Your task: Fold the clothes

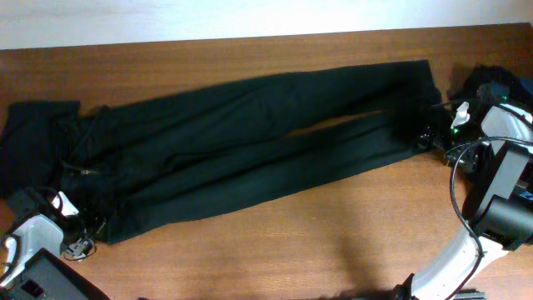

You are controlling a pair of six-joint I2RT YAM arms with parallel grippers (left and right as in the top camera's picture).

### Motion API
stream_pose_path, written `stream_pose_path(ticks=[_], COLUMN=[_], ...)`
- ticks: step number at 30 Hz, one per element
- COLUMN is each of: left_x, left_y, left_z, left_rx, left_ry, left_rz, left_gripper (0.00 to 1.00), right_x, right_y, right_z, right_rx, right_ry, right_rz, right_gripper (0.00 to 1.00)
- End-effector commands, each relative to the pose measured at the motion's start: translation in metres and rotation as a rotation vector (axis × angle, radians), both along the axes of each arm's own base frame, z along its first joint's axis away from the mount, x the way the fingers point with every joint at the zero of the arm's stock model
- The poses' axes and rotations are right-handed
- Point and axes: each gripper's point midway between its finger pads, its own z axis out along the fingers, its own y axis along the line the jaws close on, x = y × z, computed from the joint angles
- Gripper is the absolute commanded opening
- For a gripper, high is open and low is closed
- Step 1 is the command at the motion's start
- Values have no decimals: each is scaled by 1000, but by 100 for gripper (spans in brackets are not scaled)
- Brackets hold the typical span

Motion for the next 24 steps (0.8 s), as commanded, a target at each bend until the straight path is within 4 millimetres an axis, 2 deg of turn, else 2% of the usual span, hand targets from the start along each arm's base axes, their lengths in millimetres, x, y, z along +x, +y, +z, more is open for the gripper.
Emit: stream_pose_path(ticks=[1,24], left_x=[0,0], left_y=[-2,-2], left_z=[-2,-2], left_rx=[-14,-14], left_ry=[-6,-6], left_rz=[1,1], left_gripper=[99,99], right_x=[7,7], right_y=[-1,-6], right_z=[6,6], right_rx=[-2,-30], right_ry=[-24,-20], right_rz=[-1,-4], right_gripper=[99,99])
